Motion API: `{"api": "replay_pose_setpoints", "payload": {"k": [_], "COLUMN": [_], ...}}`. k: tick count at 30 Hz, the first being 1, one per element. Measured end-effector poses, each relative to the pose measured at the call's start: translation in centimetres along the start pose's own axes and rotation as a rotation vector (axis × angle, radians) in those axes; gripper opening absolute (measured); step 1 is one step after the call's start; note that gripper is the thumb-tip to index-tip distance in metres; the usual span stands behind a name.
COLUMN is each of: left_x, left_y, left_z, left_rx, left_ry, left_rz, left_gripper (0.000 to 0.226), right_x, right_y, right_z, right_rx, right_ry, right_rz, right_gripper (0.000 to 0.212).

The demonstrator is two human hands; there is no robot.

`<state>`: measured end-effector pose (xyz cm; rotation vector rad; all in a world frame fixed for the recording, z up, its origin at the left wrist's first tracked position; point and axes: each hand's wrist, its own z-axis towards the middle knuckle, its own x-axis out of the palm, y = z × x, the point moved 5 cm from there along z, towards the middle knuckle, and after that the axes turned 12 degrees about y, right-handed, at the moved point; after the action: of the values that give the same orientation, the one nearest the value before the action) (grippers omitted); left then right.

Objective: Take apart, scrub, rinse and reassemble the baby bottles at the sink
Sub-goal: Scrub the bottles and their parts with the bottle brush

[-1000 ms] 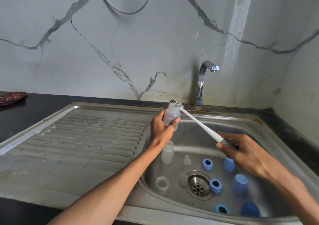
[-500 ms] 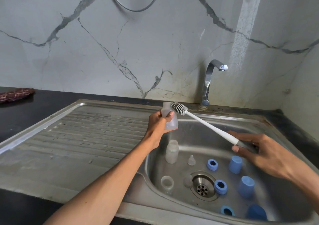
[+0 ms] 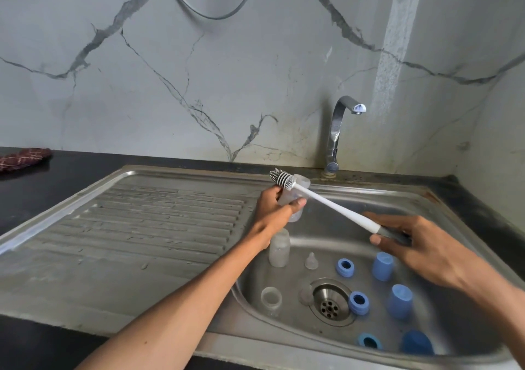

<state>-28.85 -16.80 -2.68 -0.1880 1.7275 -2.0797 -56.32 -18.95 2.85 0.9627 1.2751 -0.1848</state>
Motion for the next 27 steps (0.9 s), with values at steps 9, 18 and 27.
{"api": "replay_pose_setpoints", "payload": {"k": [9, 18, 27], "left_x": [-1.2, -1.7, -1.4], "left_y": [0.2, 0.1, -0.7], "left_z": [0.2, 0.3, -0.4], "left_rx": [0.066, 0.086, 0.161], "left_ry": [0.018, -0.053, -0.065], "left_rz": [-0.102, -0.015, 0.175], "left_gripper": [0.016, 0.024, 0.038], "right_x": [-0.1, 0.6, -0.1], "right_y": [0.1, 1.0, 0.1], "right_z": [-0.1, -0.1, 0.0], "right_rx": [0.013, 0.015, 0.056], "right_ry": [-0.025, -0.061, -0.112], "right_rz": [0.02, 0.006, 0.036], "right_gripper": [0.047, 0.047, 0.043]}}
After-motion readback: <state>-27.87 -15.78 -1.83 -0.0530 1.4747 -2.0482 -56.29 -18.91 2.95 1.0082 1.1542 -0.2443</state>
